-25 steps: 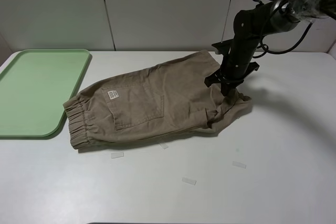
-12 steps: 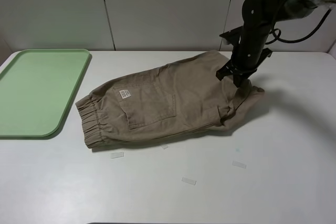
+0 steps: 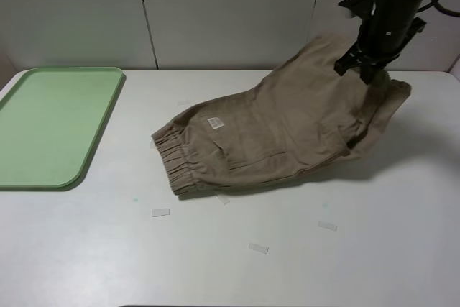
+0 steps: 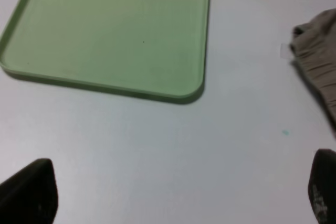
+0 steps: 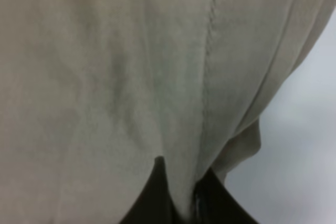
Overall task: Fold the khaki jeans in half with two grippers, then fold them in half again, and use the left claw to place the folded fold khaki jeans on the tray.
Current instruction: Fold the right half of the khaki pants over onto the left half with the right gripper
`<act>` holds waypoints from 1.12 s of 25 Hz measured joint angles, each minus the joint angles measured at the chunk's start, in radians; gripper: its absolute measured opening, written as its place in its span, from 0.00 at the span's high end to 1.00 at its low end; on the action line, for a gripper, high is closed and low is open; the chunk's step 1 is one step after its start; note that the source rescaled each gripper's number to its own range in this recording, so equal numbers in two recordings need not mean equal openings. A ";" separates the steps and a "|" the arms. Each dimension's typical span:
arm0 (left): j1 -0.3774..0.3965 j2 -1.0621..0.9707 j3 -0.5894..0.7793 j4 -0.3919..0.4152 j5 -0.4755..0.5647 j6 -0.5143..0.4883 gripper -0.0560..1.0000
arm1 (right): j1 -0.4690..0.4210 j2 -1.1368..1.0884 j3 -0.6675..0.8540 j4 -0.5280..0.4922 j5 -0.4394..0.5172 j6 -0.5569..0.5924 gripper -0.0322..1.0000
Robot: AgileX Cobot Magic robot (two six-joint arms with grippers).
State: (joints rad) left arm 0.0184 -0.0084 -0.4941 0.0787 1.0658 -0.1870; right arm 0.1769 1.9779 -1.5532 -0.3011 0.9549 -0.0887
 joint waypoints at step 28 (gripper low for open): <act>0.000 0.000 0.000 0.000 0.001 0.001 0.05 | 0.203 -0.065 0.021 -0.128 0.192 0.199 0.95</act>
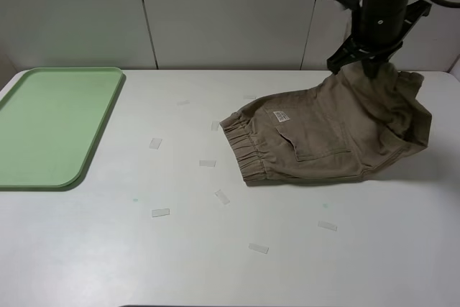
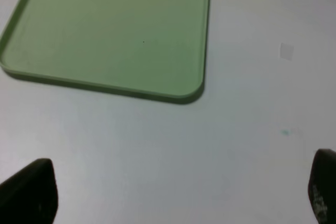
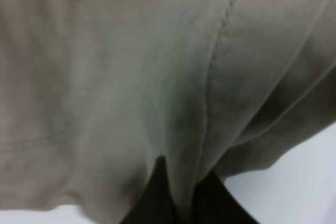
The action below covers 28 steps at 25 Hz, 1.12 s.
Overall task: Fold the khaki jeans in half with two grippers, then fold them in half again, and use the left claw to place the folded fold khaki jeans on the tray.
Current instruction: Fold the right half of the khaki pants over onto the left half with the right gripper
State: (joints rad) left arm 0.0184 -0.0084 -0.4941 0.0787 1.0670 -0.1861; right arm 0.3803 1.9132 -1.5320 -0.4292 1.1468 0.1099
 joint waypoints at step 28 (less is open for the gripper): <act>0.000 0.000 0.000 0.000 0.000 0.000 0.05 | 0.330 0.130 0.051 0.151 -0.159 0.233 0.62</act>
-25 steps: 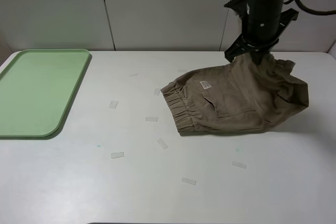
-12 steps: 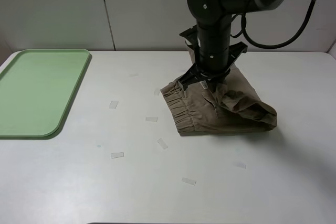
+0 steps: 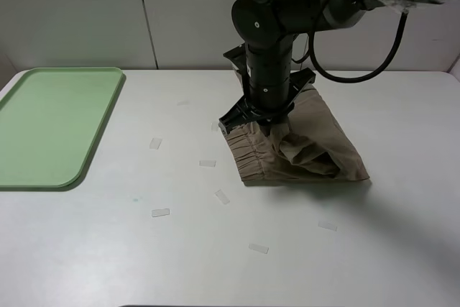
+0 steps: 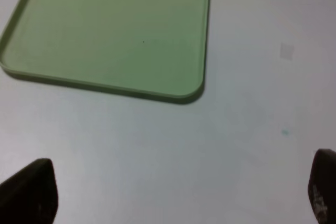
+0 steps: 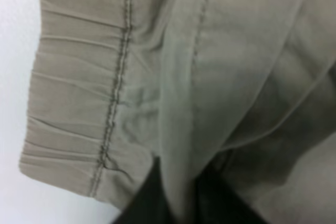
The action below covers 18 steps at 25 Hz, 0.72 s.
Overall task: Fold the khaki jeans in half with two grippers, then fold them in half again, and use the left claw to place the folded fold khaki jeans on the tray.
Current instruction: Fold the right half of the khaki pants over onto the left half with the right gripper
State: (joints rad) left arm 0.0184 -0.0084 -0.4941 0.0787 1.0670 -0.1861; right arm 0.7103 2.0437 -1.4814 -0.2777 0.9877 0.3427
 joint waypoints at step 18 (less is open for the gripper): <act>0.000 0.000 0.000 0.001 -0.002 0.000 0.05 | 0.001 -0.097 -0.104 0.023 0.119 -0.009 0.00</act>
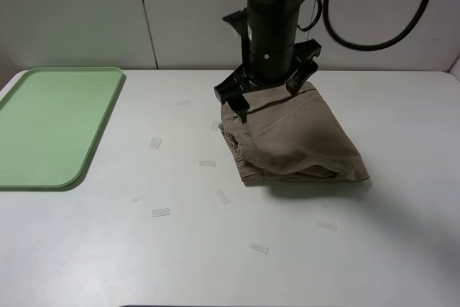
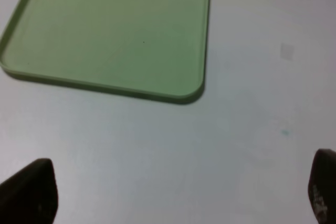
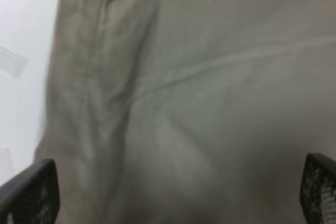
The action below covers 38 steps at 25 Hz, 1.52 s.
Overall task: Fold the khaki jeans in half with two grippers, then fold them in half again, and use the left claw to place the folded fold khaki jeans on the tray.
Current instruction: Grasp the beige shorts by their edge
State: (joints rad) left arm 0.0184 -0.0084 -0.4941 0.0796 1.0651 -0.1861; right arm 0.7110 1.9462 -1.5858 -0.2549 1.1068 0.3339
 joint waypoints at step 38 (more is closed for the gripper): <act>0.000 0.000 0.000 -0.001 0.001 0.000 0.05 | 0.001 -1.151 0.699 0.158 0.109 -0.153 0.00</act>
State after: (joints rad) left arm 0.0184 -0.0084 -0.4941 0.0789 1.0660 -0.1861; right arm 0.7122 0.7950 -0.8867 -0.0966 1.2162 0.1813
